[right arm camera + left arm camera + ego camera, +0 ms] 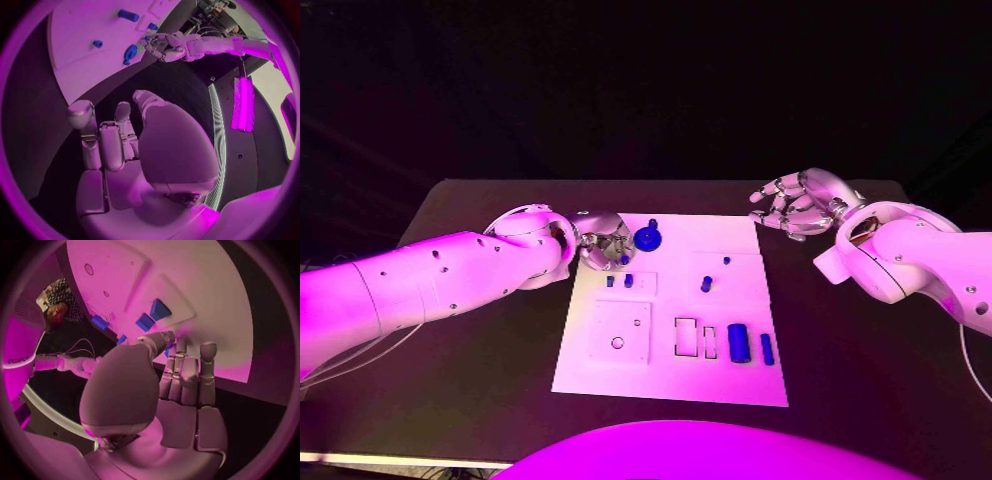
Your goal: Assemble the parts on the task board
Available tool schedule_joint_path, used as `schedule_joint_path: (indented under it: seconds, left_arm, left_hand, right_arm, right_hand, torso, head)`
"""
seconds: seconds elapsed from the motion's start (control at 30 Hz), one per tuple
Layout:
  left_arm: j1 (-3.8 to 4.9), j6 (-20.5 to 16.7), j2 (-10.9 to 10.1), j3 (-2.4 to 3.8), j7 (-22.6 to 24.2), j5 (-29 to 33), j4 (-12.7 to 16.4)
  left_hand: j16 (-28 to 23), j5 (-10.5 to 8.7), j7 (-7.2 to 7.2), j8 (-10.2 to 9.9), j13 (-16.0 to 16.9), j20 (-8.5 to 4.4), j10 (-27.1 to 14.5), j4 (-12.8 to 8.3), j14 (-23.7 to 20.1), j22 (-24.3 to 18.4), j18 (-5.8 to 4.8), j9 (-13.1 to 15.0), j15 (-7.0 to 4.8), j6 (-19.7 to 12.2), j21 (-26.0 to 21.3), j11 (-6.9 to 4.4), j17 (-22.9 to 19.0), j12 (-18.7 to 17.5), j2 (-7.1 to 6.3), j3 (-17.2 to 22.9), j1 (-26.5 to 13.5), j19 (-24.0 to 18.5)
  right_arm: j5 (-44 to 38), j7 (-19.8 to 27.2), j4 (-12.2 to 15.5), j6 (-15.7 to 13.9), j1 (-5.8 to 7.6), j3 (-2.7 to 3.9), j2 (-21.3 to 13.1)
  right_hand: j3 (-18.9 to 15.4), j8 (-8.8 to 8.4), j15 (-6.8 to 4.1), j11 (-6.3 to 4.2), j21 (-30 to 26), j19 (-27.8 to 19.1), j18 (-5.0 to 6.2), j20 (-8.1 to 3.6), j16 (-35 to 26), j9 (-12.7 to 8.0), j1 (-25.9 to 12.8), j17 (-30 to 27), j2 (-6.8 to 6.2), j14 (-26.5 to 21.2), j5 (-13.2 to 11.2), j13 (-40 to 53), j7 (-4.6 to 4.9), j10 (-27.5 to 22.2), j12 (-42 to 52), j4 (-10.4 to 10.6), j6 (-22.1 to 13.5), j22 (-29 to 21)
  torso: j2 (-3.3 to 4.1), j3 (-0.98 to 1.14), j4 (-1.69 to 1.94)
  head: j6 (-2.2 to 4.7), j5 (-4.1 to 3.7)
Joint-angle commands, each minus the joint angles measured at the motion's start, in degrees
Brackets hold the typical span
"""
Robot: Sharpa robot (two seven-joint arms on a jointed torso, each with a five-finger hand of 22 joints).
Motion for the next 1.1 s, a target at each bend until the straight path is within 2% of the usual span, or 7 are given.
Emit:
schedule_joint_path:
  seconds: [0.03, 0.5, 0.67, 0.77, 0.83, 0.97, 1.1]
  left_arm:
    - [-0.03, -0.03, -0.03, 0.02, -0.15, 0.49, -0.04]
    - [-0.03, -0.16, -0.94, 0.05, -0.87, 0.48, -1.61]
    - [-0.02, -2.06, -1.78, 0.4, 0.19, 3.05, -2.43]
    - [-0.01, -4.16, -2.53, 0.94, 1.88, 9.66, -2.82]
    - [0.01, -6.2, -3.27, 1.33, 3.74, 17.22, -2.76]
    - [0.07, -9.47, -4.95, 1.85, 8.25, 32.98, -1.53]
    - [0.14, -9.86, -6.77, 2.08, 12.78, 49.99, 1.12]
  left_hand:
    - [-0.11, -0.33, -0.02, -0.88, 0.12, 0.09, 0.45, -0.24, -0.45, -0.26, -0.46, -0.25, 0.21, -1.11, -0.47, 0.01, -0.26, -0.6, -0.63, 0.22, -0.28, -0.28]
    - [-0.2, -0.26, -0.49, -3.66, 0.31, 0.09, 0.54, -0.39, -0.67, -0.7, -0.36, -1.35, 0.21, -4.37, -1.14, 0.05, -0.81, -1.97, -0.98, -0.12, -0.23, -0.49]
    - [-0.79, -0.17, 0.59, -2.29, 0.18, 0.42, -1.39, -0.78, -2.11, -1.79, -0.13, -0.86, 0.91, -1.07, -2.12, 1.02, -3.07, -3.5, -0.49, 0.39, 0.41, -1.71]
    - [-1.8, -0.12, 0.83, -1.31, 0.33, 0.73, -1.86, -1.29, -4.1, -3.42, 0.39, -0.47, 1.24, 0.79, -3.4, 1.44, -6.4, -3.94, -0.19, 1.0, 0.82, -3.62]
    - [-5.66, -0.11, 1.23, -0.81, 0.29, 1.02, -2.97, -1.93, -10.18, -4.94, 0.78, -0.23, 1.63, 1.6, -5.1, 2.05, -15.6, -4.41, 0.01, 1.77, 1.13, -6.26]
    - [-9.14, -0.19, 1.4, -0.95, 0.73, 1.15, -2.6, -2.19, -14.35, -5.19, 0.82, -0.23, 1.68, 1.2, -5.98, 1.99, -22.29, -3.61, 0.28, 1.6, 0.62, -7.37]
    - [-11.48, -0.18, 1.65, -1.13, 1.02, 1.44, -3.8, -2.12, -16.04, -5.77, 0.74, -0.25, 1.99, 0.6, -7.37, 2.3, -24.09, -3.17, 0.48, 0.8, -0.3, -8.54]
  right_arm:
    - [-0.25, 0.04, -0.01, 0.79, -0.05, 0.01, -0.01]
    - [-1.52, -0.42, -0.53, 2.13, -0.09, 0.01, -0.05]
    - [-6.55, -0.39, -1.0, 3.58, -0.16, 0.0, 0.11]
    - [-11.39, -0.39, -1.23, 4.55, -0.27, -0.01, 0.43]
    - [-16.06, -0.47, -1.3, 5.33, -0.47, -0.02, 0.78]
    - [-24.86, -0.95, -1.37, 6.62, -0.98, -0.04, 1.77]
    - [-33.14, -2.37, -1.55, 7.89, -1.61, -0.1, 3.12]
  right_hand:
    - [0.28, 0.19, -0.44, -0.13, -0.7, -0.56, 0.81, -0.19, -0.48, -0.07, -0.25, -0.33, -0.68, 0.28, 0.13, -0.71, 0.06, -0.59, -0.85, 0.01, -0.1, -0.32]
    - [2.81, 1.05, -0.21, 0.17, -6.45, -2.03, 1.49, -0.02, -4.71, -0.22, -0.21, -5.43, -2.23, -1.32, -0.69, -10.03, 0.36, -3.25, -9.69, -0.23, -1.8, -2.85]
    - [5.47, 2.29, -0.13, 0.36, -6.74, -1.4, 1.41, -0.04, -4.79, -0.1, 2.13, -5.26, -3.13, -0.99, -4.92, -17.76, 0.42, -3.31, -18.67, -1.29, -0.04, -2.5]
    - [7.5, 2.56, -0.06, 0.49, -5.94, -0.83, 1.25, -0.04, -4.41, -0.32, 3.55, -4.64, -3.55, -0.68, -7.71, -23.06, 0.4, -1.87, -24.95, -2.52, 1.74, -1.57]
    - [8.78, 2.66, -0.06, 0.57, -5.56, -0.68, 1.21, -0.05, -4.19, -0.46, 4.37, -4.34, -3.66, -0.56, -8.7, -25.6, 0.27, -1.52, -28.06, -3.54, 3.03, -1.05]
    - [10.82, 2.43, -0.14, 0.45, -3.54, 0.06, 0.9, -0.15, -3.2, -0.86, 4.56, -2.99, -4.01, -0.04, -9.38, -29.66, -0.23, -0.04, -32.84, -5.03, 4.68, 0.66]
    - [11.74, 2.07, 0.0, 0.5, -1.78, 0.73, 0.63, -0.24, -2.29, -1.17, 3.7, -1.83, -4.38, 0.5, -9.5, -32.33, -0.38, 1.13, -35.82, -5.76, 5.39, 2.04]
  torso:
    - [0.0, 0.02, -0.02]
    - [0.01, -0.03, -0.03]
    - [0.0, -0.07, -0.08]
    - [-0.02, -0.06, -0.11]
    - [-0.04, 0.0, -0.09]
    - [-0.03, 0.02, -0.11]
    - [0.06, -0.02, -0.02]
  head:
    - [-0.03, -0.01]
    - [0.05, -0.1]
    - [0.28, -0.08]
    - [0.47, -0.1]
    - [0.63, -0.39]
    - [1.12, -1.26]
    - [1.47, -2.9]
